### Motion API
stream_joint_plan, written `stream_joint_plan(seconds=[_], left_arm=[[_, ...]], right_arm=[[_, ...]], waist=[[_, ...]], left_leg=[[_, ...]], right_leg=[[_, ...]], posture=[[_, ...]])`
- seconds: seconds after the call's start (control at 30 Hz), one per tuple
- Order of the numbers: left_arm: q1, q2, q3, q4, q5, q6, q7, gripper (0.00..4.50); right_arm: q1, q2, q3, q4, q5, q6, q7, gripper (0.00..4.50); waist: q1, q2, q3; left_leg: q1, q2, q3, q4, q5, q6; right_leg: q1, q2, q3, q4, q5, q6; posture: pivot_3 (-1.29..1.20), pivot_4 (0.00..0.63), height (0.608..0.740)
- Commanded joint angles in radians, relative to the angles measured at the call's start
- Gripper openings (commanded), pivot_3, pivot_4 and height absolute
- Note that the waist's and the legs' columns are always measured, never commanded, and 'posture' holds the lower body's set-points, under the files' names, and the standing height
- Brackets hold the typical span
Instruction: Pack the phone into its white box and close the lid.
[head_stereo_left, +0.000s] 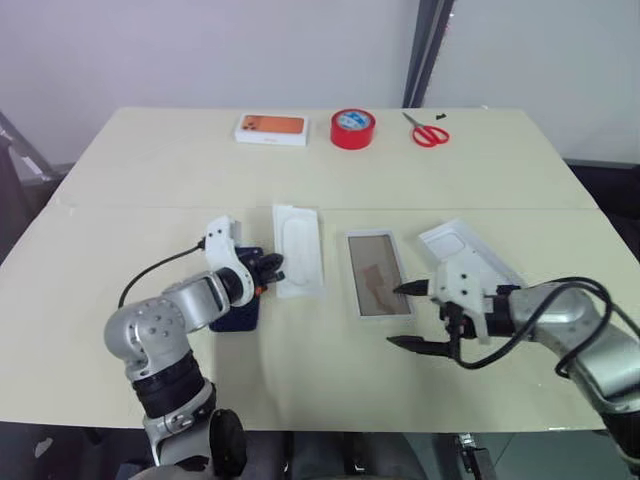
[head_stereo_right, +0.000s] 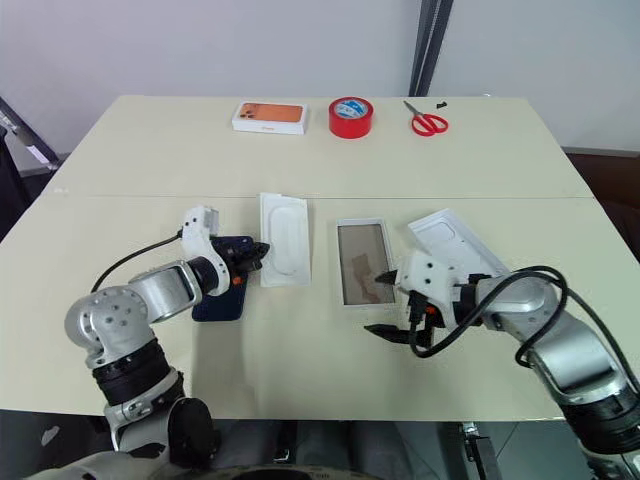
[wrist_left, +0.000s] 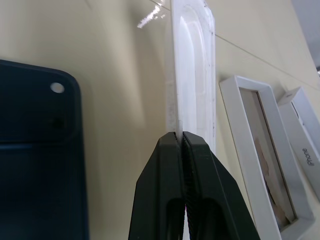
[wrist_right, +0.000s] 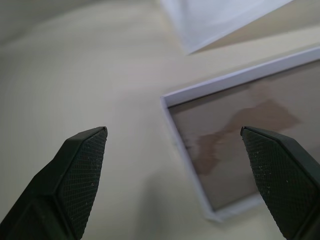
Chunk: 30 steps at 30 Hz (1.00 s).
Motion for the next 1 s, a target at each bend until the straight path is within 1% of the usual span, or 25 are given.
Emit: stream_joint_plan(seconds=[0.03,0.1,0.2,0.23,0.27,0.3,0.43,0.57,0.8,1.0], left_arm=[[-0.017,0.015,0.02,-0.009,-0.027,0.001,-0.031,0.0],[-0.019,0.016,0.028,-0.009,-0.025,0.003,-0.036,0.0],[-0.023,0.01,0.049,-0.016,-0.028,0.007,-0.04,0.0],[-0.026,0.005,0.06,-0.02,-0.031,0.01,-0.041,0.0],[-0.029,0.002,0.072,-0.023,-0.034,0.012,-0.041,0.0],[-0.033,-0.002,0.084,-0.026,-0.037,0.014,-0.04,0.0],[-0.048,-0.004,0.131,-0.029,-0.046,0.02,-0.037,0.0],[-0.075,0.001,0.182,-0.03,-0.053,0.038,-0.039,0.0],[-0.068,0.018,0.19,-0.041,-0.051,0.066,-0.049,0.0],[-0.079,-0.012,0.219,-0.054,-0.064,0.066,-0.04,0.0]], right_arm=[[-0.048,0.018,0.076,0.048,-0.088,-0.064,0.003,3.96],[-0.061,0.022,0.106,0.072,-0.119,-0.09,0.012,3.15],[-0.088,0.037,0.139,0.091,-0.146,-0.112,0.022,1.58],[-0.096,0.04,0.152,0.095,-0.159,-0.124,0.028,1.13],[-0.102,0.044,0.162,0.096,-0.169,-0.134,0.032,0.53],[-0.109,0.051,0.169,0.094,-0.172,-0.137,0.036,0.05],[-0.143,0.089,0.202,0.077,-0.197,-0.151,0.038,0.05],[-0.195,0.154,0.249,0.051,-0.211,-0.126,0.035,0.05],[-0.274,0.253,0.329,0.094,-0.274,-0.148,0.019,0.05],[-0.319,0.296,0.37,0.146,-0.34,-0.155,0.012,0.05]], waist=[[0.001,0.0,0.0],[0.002,0.0,0.0],[0.003,-0.001,0.0],[0.003,-0.001,0.0],[0.003,-0.001,0.0],[0.002,-0.001,0.0],[0.0,-0.001,0.0],[0.0,-0.001,0.0],[0.001,-0.001,0.001],[0.001,-0.001,0.001]], left_leg=[[0.0,0.0,0.0,0.0,0.0,0.0],[0.0,0.0,0.0,0.0,0.001,-0.001],[0.0,0.0,0.0,0.0,0.001,-0.001],[0.0,0.0,0.0,0.0,0.001,-0.001],[0.0,0.0,0.0,0.0,0.001,-0.002],[0.0,0.0,0.0,0.0,0.001,-0.002],[0.0,0.0,-0.001,0.0,0.001,-0.002],[0.0,0.0,-0.001,-0.001,0.001,-0.003],[0.0,0.0,-0.001,-0.001,0.001,-0.003],[0.0,0.0,-0.001,-0.001,0.002,-0.004]], right_leg=[[0.0,0.0,0.0,0.0,0.0,0.0],[0.0,0.0,0.0,0.0,0.0,0.0],[0.0,-0.001,0.0,0.0,0.0,0.0],[0.0,-0.001,0.0,0.0,0.0,0.0],[0.0,-0.001,0.0,0.0,0.0,0.0],[0.0,-0.001,0.0,0.0,0.0,0.0],[0.0,0.0,0.0,0.0,0.0,0.0],[0.0,0.0,0.0,0.0,0.0,0.0],[-0.001,-0.001,-0.001,0.0,0.0,0.0],[-0.001,-0.001,-0.001,0.0,0.0,0.0]], posture=[[0.0,0.15,0.733],[0.0,0.15,0.733],[0.0,0.15,0.733],[0.0,0.15,0.733],[0.0,0.15,0.733],[0.0,0.15,0.733],[0.0,0.15,0.733],[0.0,0.15,0.733],[0.0,0.15,0.733],[0.0,0.15,0.733]])
